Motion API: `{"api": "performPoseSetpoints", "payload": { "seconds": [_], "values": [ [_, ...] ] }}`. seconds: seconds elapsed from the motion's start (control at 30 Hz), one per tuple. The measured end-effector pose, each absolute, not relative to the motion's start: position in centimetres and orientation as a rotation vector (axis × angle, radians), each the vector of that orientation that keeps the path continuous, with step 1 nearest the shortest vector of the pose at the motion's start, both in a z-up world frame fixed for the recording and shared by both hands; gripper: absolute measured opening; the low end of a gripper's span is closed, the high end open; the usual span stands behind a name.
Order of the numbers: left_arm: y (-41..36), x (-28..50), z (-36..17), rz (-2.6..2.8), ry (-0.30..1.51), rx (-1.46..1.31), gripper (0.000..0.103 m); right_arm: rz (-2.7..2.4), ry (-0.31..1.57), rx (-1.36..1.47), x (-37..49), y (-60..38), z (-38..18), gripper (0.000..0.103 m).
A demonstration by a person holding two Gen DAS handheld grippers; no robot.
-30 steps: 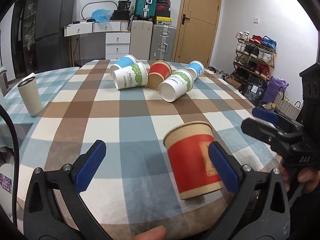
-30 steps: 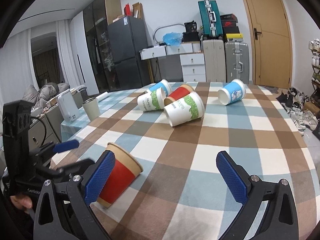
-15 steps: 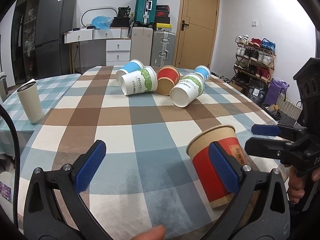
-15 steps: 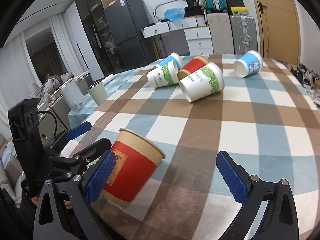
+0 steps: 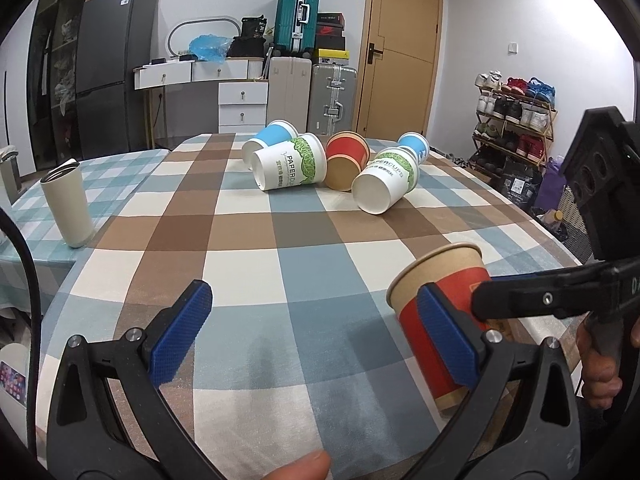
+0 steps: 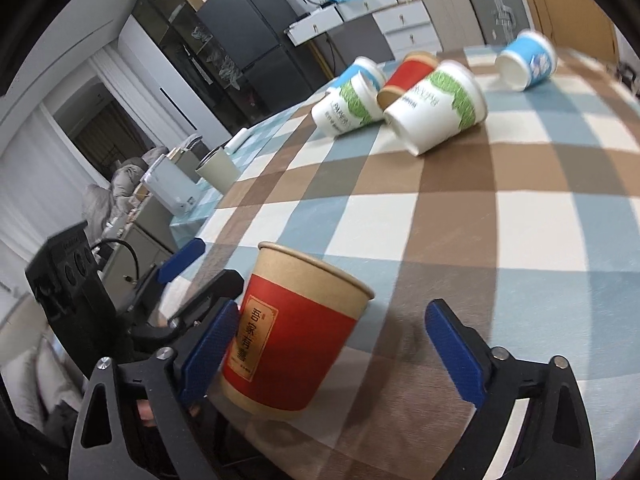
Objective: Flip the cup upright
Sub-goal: 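Lower the upright red cup onto the tablecloth with the right tool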
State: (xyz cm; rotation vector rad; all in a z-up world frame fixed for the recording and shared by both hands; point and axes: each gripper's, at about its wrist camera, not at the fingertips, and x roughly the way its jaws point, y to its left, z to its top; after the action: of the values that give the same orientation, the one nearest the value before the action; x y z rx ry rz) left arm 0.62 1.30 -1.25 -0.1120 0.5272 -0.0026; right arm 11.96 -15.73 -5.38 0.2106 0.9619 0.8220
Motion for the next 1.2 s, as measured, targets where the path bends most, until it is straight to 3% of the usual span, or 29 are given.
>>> {"api": "performPoseSetpoints", "payload": {
  "seconds": [0.37,0.53,0.67,1.2],
  "values": [
    [2.4,0.7,-1.6,0.012,0.537,-0.132,0.102,0.897,1.097,0.342,14.6,-14.2,-6.2,0.085],
    [2.7,0.6,-1.6,0.017,0.536,-0.145,0.102,0.931,1.145,0.377,15.1,-13.7,-6.7,0.069],
    [2.9,0.7,-1.6,0.019,0.540,-0.159,0.102,0.944,1.123,0.374,14.8,-13.9,-6.5,0.067],
    [3.0,0.9,-1.5,0.024,0.531,-0.160,0.102,0.743,0.726,0.057,12.3,-14.4,-1.4,0.066]
  ]
}}
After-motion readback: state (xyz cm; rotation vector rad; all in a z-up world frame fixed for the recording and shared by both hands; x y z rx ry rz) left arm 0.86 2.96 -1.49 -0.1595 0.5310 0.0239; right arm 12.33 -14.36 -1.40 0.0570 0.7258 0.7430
